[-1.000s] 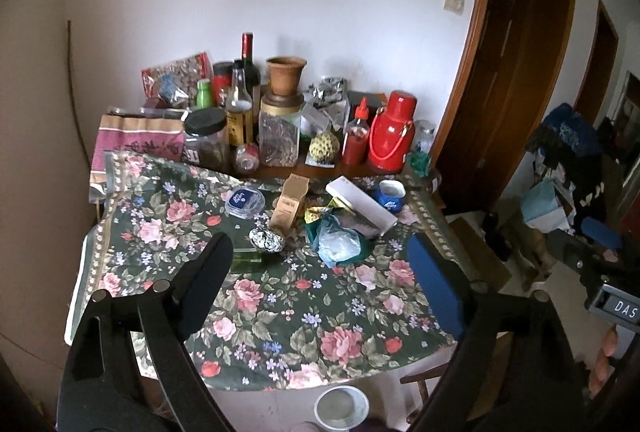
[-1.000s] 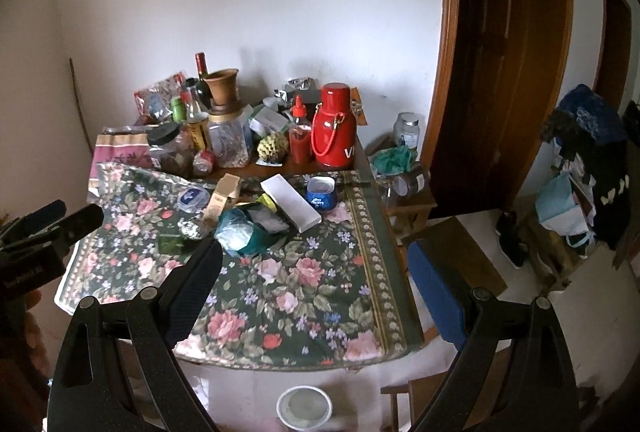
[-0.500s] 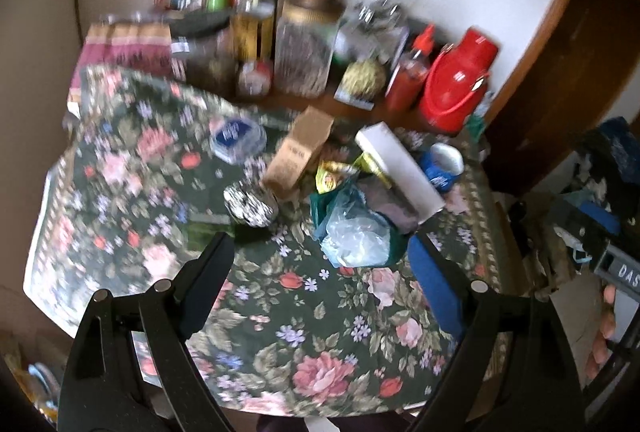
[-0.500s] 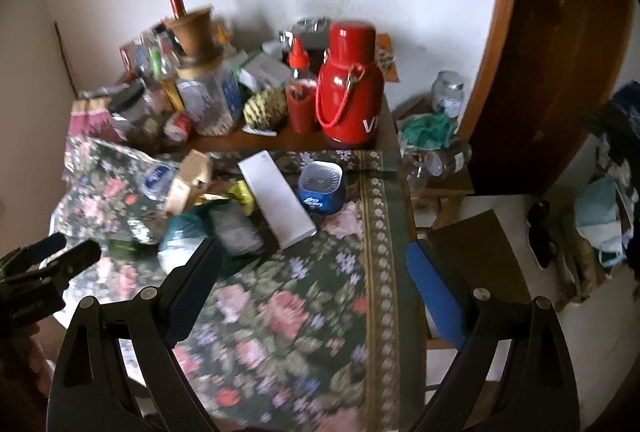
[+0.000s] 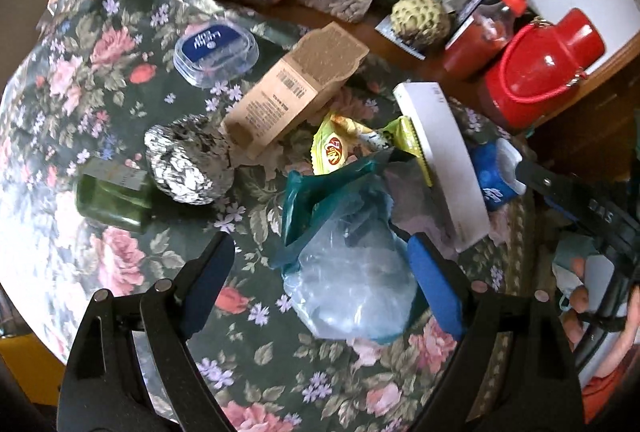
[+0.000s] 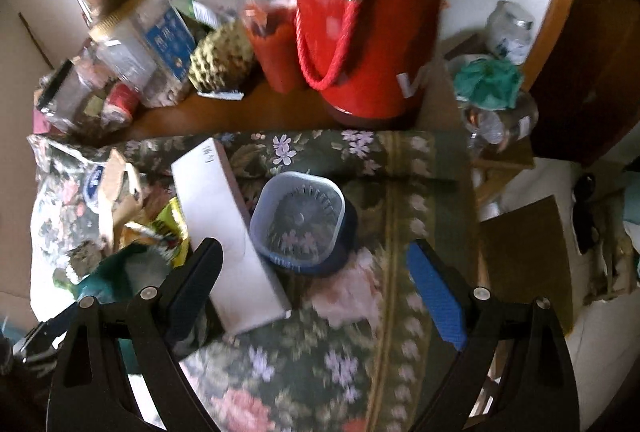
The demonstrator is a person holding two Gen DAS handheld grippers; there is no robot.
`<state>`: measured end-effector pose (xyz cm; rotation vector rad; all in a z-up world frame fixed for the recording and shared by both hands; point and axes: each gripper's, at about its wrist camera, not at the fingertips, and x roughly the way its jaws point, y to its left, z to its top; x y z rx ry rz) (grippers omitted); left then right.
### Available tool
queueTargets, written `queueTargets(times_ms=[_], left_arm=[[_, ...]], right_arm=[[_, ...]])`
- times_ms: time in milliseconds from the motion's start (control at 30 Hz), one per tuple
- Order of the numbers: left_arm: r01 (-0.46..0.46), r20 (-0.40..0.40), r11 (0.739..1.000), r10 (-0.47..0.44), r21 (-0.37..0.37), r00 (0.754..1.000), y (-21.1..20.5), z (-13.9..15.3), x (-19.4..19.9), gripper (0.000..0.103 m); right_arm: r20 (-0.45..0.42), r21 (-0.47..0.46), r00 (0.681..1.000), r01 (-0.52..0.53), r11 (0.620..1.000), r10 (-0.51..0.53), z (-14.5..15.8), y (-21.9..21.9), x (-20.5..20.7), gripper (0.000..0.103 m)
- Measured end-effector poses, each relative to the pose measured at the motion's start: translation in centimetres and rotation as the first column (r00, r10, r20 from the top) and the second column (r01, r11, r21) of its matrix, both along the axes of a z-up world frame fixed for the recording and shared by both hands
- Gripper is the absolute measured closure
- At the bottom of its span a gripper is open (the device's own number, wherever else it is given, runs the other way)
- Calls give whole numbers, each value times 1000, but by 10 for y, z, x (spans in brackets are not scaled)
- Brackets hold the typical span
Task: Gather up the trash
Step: 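Grasp the green plastic bag with the left tool while the right tool grasps the blue cup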
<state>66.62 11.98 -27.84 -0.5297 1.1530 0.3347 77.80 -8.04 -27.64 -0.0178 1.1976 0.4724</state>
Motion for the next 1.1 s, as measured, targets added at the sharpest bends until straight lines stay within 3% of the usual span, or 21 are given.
queueTargets(times_ms=[100,200,333,467,533,667,867,1100], left_arm=[[-17,-13,999,16,-36,1000,0,-10,6,20],[-21,-19,997,19,-71,1000,0,-16,10,34],[-16,-19,997,14,-73,1000,-4,-16,13,52],[-22,-9,997,22,-77,1000,-6,-11,12,62],[-22,0,997,22,-77,1000,-6,-6,9,73],[-11,18,998,12,-69,1000,-8,7,6,79],[17,51,1000,-18,18,999,-18,39,-6,83],[41,152,993,-58,114,987,-18,95,-35,84]], right_arm=[[-11,-28,1000,-19,999,19,-13,9,11,12],[-24,-47,999,-28,998,27,-23,11,19,14],[-47,-42,998,-44,998,42,-29,11,21,37],[-17,-57,998,-69,996,68,-27,14,21,38],[-3,-56,996,-85,995,85,-23,13,18,39],[28,-47,995,-95,994,96,-14,6,17,39],[78,-20,991,-112,994,113,13,-1,5,40],[145,41,983,-122,992,115,55,-12,-26,40]])
